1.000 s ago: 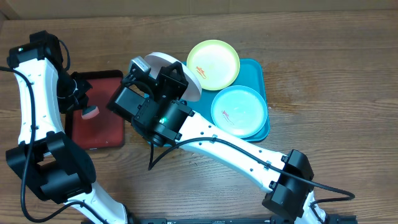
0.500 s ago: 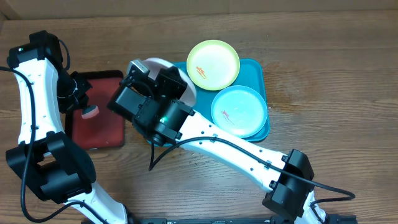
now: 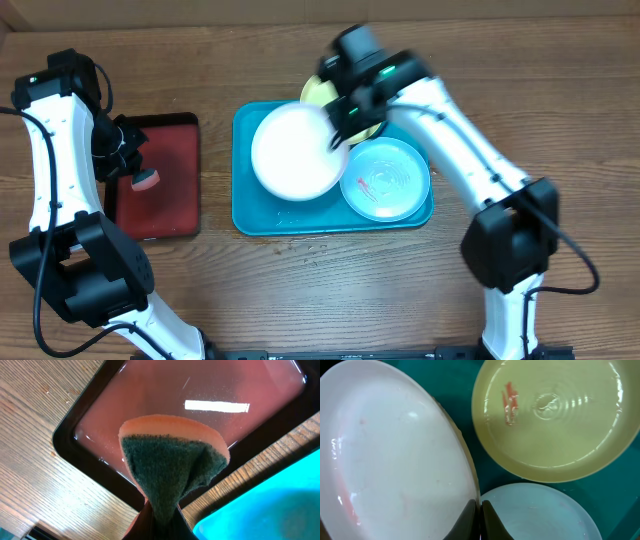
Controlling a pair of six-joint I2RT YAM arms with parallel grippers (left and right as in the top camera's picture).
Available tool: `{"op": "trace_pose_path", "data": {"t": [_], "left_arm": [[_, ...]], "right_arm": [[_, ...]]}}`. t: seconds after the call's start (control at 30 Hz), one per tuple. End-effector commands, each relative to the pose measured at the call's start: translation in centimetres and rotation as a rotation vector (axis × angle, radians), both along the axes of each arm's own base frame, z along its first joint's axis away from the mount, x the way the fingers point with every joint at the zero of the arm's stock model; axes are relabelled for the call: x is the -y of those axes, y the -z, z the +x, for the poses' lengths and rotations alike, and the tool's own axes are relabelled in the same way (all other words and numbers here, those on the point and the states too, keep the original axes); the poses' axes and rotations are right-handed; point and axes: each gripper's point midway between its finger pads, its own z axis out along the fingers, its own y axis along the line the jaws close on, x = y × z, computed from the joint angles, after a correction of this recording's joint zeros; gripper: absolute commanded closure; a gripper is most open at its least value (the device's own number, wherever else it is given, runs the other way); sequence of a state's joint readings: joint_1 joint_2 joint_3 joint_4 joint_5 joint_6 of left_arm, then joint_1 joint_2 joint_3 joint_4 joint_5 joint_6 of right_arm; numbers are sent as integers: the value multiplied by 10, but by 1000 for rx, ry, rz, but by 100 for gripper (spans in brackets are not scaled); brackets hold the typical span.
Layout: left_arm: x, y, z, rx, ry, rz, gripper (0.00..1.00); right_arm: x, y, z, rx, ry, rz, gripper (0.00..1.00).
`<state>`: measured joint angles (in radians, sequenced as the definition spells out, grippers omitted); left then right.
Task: Clean dirty plates on tray and stack at the side
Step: 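Lift the white plate with the right gripper and carry it right, then set the white plate down right of the teal tray, release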
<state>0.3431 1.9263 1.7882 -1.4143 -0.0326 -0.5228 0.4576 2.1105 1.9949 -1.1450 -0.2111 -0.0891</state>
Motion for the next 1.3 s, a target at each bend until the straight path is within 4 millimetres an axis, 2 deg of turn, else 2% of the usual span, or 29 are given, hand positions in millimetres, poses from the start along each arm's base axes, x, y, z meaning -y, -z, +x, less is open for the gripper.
{"op": "trace_pose_path", "data": {"t": [0.0, 0.17, 0.27, 0.33, 0.5, 0.6, 0.8, 0.97, 1.0, 1.03, 1.07, 1.17, 1.2, 1.27], "left_arm": [[0, -6, -1, 17, -20, -3, 96], [0, -6, 0, 18, -20, -2, 96], [0, -6, 0, 21, -20, -1, 96], [0, -6, 1, 23, -20, 0, 96], [-1, -6, 2, 27, -20, 1, 96], [-1, -6, 2, 27, -19, 2, 96], [-1, -6, 2, 27, -19, 1, 96], [-1, -6, 2, 27, -19, 2, 95], [-1, -6, 2, 27, -19, 1, 96], [-1, -6, 2, 27, -19, 1, 96], [-1, -6, 2, 27, -19, 1, 96], [-1, -6, 2, 28, -19, 1, 96], [-1, -6, 2, 28, -19, 1, 96], [-1, -6, 2, 27, -19, 1, 96]], "right_arm": [[26, -29, 12, -57, 62, 203, 96], [132, -13, 42, -74, 300, 125, 96], [197, 5, 45, -86, 438, 27, 96], [233, 17, 42, -107, 513, -13, 96], [302, 51, 24, -180, 672, -19, 96], [332, 68, 13, -214, 783, -5, 96], [371, 92, 2, -217, 903, 33, 96], [375, 108, 1, -198, 914, 36, 96], [375, 111, 1, -197, 914, 37, 92], [373, 112, 0, -200, 910, 40, 75], [370, 112, 0, -204, 905, 50, 67], [355, 101, 5, -203, 875, 143, 53], [350, 92, 9, -196, 862, 181, 44], [344, 75, 14, -173, 846, 225, 36]]}}
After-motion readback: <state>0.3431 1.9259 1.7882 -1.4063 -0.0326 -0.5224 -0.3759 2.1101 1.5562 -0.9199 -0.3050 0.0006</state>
